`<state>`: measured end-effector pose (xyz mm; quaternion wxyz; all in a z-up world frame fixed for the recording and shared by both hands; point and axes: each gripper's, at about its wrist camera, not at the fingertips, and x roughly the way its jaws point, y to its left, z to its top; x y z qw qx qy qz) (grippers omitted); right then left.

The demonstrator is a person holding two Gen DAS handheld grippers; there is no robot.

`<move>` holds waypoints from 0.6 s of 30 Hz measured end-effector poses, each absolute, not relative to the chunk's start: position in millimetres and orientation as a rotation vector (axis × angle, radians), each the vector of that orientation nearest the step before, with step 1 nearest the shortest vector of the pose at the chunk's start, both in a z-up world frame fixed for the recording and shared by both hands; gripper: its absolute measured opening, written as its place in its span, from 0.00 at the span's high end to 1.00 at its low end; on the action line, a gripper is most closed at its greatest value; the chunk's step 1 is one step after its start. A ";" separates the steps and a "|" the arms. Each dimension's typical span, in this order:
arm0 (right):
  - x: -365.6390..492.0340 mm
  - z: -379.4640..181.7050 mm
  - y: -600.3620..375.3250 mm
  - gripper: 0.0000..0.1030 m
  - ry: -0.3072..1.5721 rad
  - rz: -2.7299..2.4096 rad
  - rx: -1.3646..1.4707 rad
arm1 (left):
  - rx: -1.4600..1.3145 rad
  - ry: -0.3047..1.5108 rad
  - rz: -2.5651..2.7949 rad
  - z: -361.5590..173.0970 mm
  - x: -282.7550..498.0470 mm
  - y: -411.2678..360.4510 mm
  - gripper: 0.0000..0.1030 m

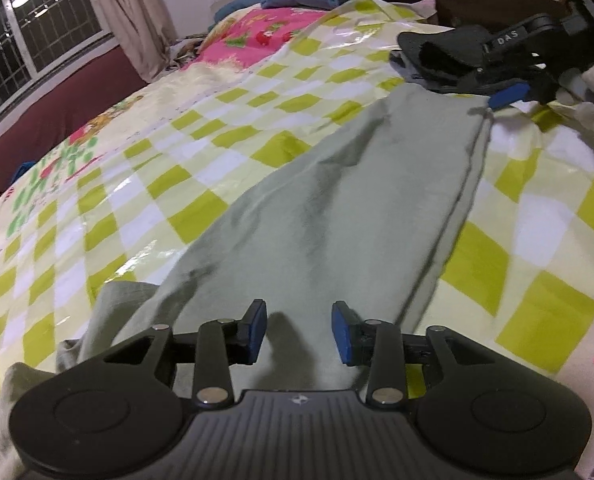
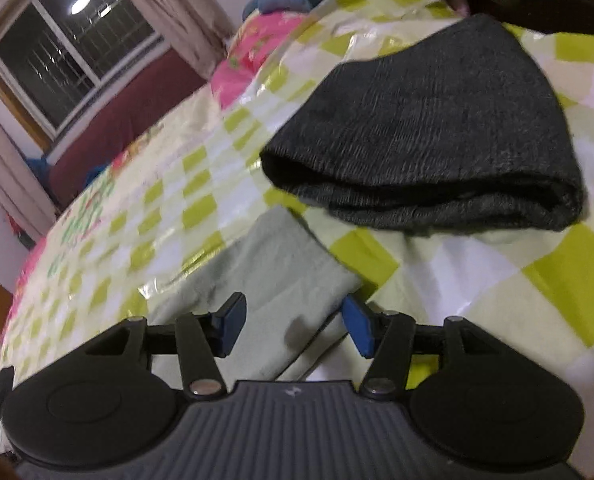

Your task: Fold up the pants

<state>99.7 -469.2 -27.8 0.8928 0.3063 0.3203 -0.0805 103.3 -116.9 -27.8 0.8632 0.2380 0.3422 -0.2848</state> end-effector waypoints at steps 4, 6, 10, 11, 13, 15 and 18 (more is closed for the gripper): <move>100.4 -35.1 -482.8 0.49 0.695 -0.186 0.706 | 0.515 0.714 -0.608 -30.5 99.2 -122.9 0.49; 103.3 -37.1 -487.6 0.49 0.688 -0.190 0.745 | 0.516 0.715 -0.616 -31.3 98.7 -124.5 0.49; 118.6 -37.9 -491.0 0.93 0.698 -0.149 0.787 | 0.522 0.712 -0.614 -29.9 98.5 -124.2 0.49; 116.6 -33.0 -490.5 0.93 0.673 -0.119 0.811 | 0.518 0.711 -0.613 -28.9 98.7 -122.9 0.49; 107.2 -20.0 -484.2 0.93 0.626 -0.077 0.815 | 0.510 0.713 -0.612 -29.0 99.5 -120.4 0.49; 91.9 -8.9 -477.2 0.94 0.580 -0.019 0.843 | 0.508 0.716 -0.610 -30.8 99.9 -119.7 0.49; 78.4 -15.2 -479.3 0.94 0.572 -0.042 0.871 | 0.507 0.720 -0.610 -32.8 99.5 -119.4 0.49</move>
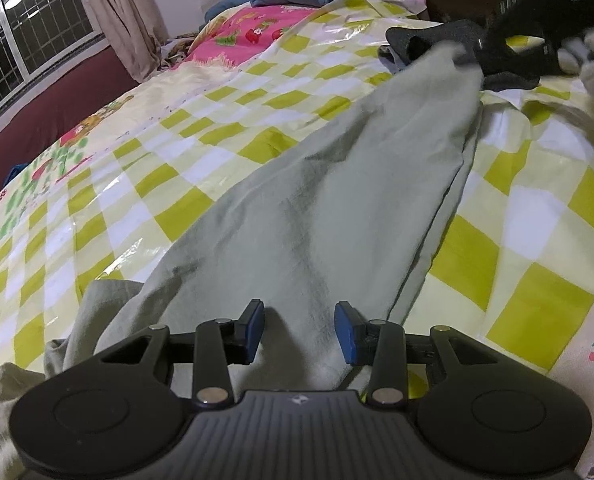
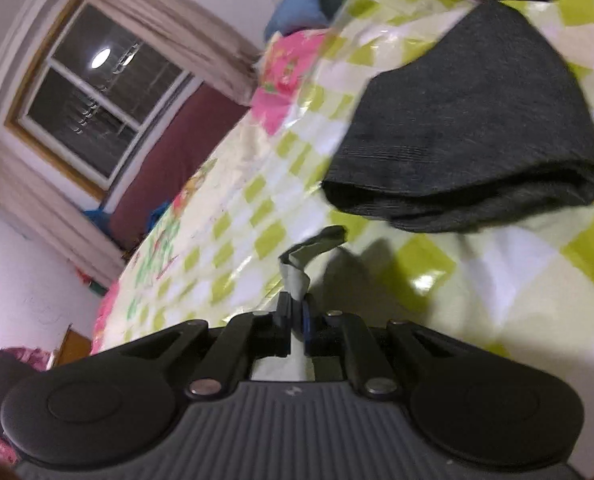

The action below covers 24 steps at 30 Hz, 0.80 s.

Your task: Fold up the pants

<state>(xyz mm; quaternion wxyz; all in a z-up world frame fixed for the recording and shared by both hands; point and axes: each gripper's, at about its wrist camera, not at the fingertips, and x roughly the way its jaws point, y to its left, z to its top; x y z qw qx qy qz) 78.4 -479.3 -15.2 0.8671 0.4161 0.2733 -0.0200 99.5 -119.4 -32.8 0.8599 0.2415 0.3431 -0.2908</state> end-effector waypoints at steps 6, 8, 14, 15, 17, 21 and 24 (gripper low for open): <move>79.3 -56.8 -500.1 0.90 0.701 -0.145 0.988 | 0.514 0.716 -0.607 -33.0 96.7 -118.7 0.48; 72.8 -51.8 -502.3 0.81 0.678 -0.151 1.008 | 0.509 0.719 -0.608 -32.8 98.2 -118.0 0.48; 65.6 -43.3 -501.3 0.65 0.690 -0.151 0.947 | 0.507 0.718 -0.609 -33.3 97.7 -117.4 0.47; 69.2 -45.1 -501.7 0.65 0.696 -0.153 0.943 | 0.508 0.718 -0.609 -33.2 97.7 -117.4 0.47; 80.8 -46.9 -499.0 0.66 0.702 -0.148 0.920 | 0.509 0.718 -0.609 -33.3 97.7 -117.1 0.47; 94.3 -35.8 -489.0 0.84 0.691 -0.162 0.832 | 0.504 0.717 -0.604 -34.6 99.5 -113.6 0.44; 93.7 -22.2 -479.8 0.82 0.691 -0.180 0.692 | 0.500 0.717 -0.607 -35.2 100.4 -112.7 0.43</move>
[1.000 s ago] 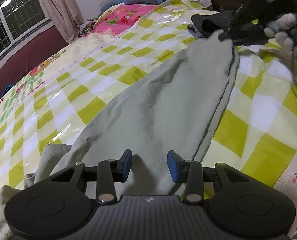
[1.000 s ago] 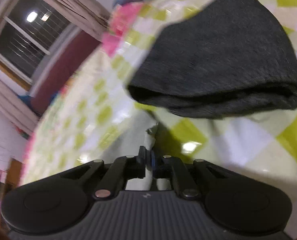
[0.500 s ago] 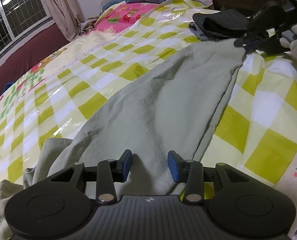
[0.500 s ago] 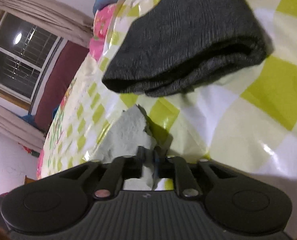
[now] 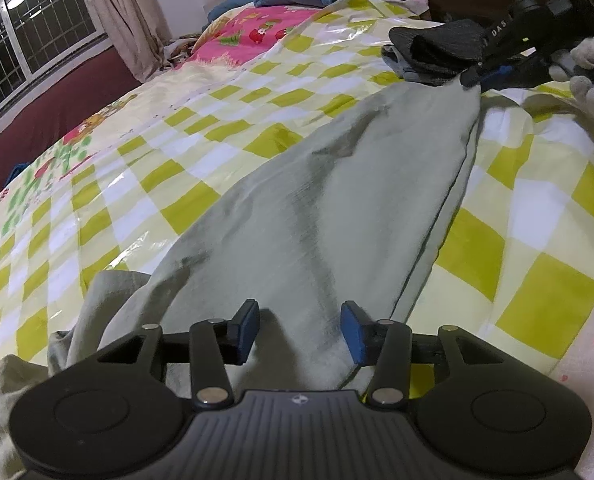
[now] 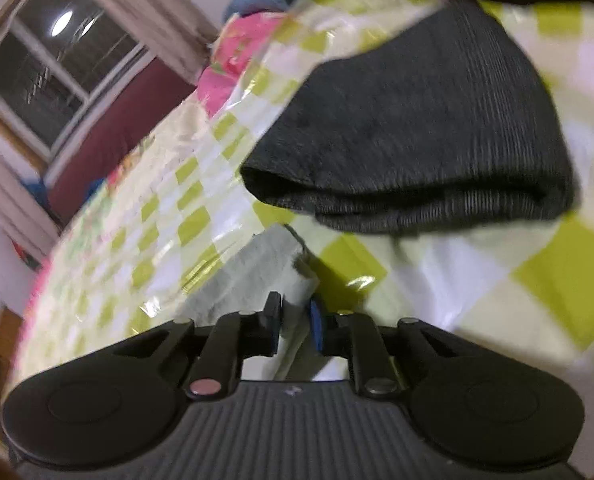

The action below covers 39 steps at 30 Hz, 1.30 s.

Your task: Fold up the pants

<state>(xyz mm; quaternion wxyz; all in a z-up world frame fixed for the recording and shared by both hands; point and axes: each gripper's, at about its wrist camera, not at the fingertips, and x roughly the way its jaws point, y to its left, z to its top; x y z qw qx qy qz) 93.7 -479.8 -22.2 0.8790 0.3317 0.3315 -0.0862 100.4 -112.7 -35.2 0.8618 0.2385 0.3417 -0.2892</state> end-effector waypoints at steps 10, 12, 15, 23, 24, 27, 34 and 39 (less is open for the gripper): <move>84.5 -24.3 -482.1 0.91 0.704 -0.179 0.735 | 0.499 0.711 -0.605 -35.3 99.5 -111.0 0.42; 85.0 -14.5 -476.1 0.95 0.681 -0.140 0.718 | 0.500 0.711 -0.604 -35.5 99.5 -111.1 0.42; 90.1 -4.4 -467.9 0.96 0.628 -0.036 0.768 | 0.496 0.712 -0.602 -35.2 99.7 -110.7 0.41; 95.2 -40.3 -482.5 0.96 0.736 -0.134 0.830 | 0.478 0.713 -0.603 -36.2 99.4 -108.4 0.41; 92.6 -40.5 -482.0 0.96 0.736 -0.131 0.836 | 0.478 0.713 -0.604 -36.4 99.6 -108.5 0.41; 89.3 -42.3 -485.1 0.96 0.728 -0.123 0.890 | 0.477 0.712 -0.605 -36.3 99.6 -108.3 0.41; 85.6 -54.6 -495.8 0.93 0.755 -0.158 1.004 | 0.461 0.710 -0.603 -37.2 99.7 -105.6 0.41; 83.9 -60.4 -495.0 0.81 0.721 -0.150 1.054 | 0.453 0.710 -0.604 -37.6 99.9 -104.8 0.41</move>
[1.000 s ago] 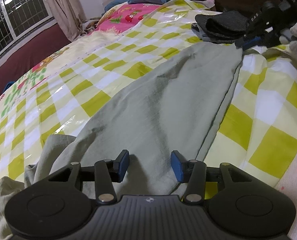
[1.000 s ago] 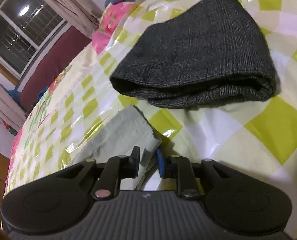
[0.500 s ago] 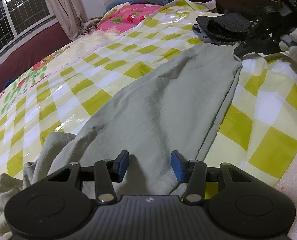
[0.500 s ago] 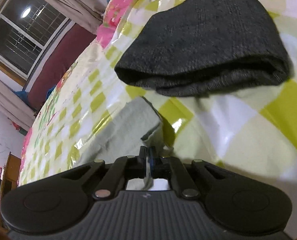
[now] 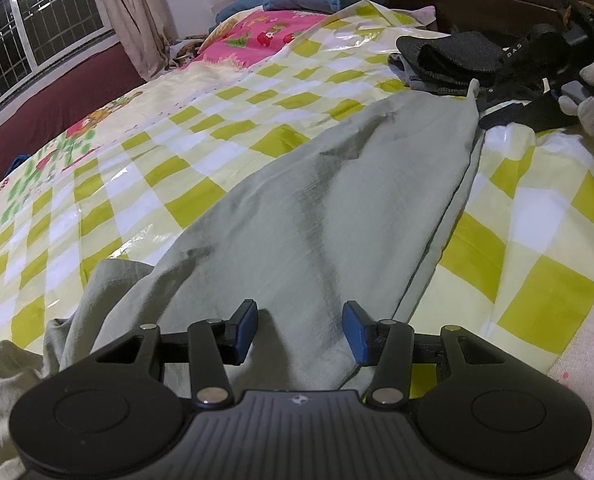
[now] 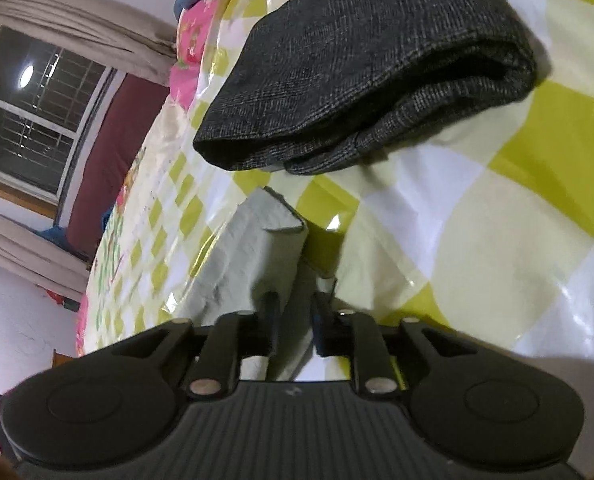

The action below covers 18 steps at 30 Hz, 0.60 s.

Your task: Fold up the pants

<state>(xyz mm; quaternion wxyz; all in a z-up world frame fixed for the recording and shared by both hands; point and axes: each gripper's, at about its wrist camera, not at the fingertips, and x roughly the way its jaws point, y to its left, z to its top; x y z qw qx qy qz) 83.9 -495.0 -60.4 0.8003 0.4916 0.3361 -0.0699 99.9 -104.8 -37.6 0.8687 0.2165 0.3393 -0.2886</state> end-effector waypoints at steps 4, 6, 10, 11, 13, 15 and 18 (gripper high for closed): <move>96.5 -65.1 -484.3 0.82 0.735 -0.178 1.008 | 0.447 0.708 -0.606 -37.9 98.9 -103.9 0.41; 102.3 -67.6 -480.7 0.83 0.732 -0.187 0.995 | 0.444 0.709 -0.607 -38.0 99.1 -103.4 0.40; 100.0 -66.7 -484.5 0.81 0.719 -0.190 1.050 | 0.447 0.706 -0.603 -37.1 99.4 -101.7 0.40; 95.4 -62.9 -484.6 0.80 0.716 -0.190 1.050 | 0.443 0.709 -0.604 -37.4 100.2 -100.5 0.40; 88.3 -55.7 -483.4 0.79 0.733 -0.203 0.999 | 0.437 0.713 -0.604 -38.8 101.4 -99.3 0.38; 84.2 -56.3 -484.2 0.78 0.749 -0.187 0.996 | 0.436 0.714 -0.599 -39.5 101.7 -99.8 0.37; 88.5 -60.4 -482.9 0.70 0.751 -0.178 1.035 | 0.445 0.711 -0.597 -38.5 100.3 -101.5 0.37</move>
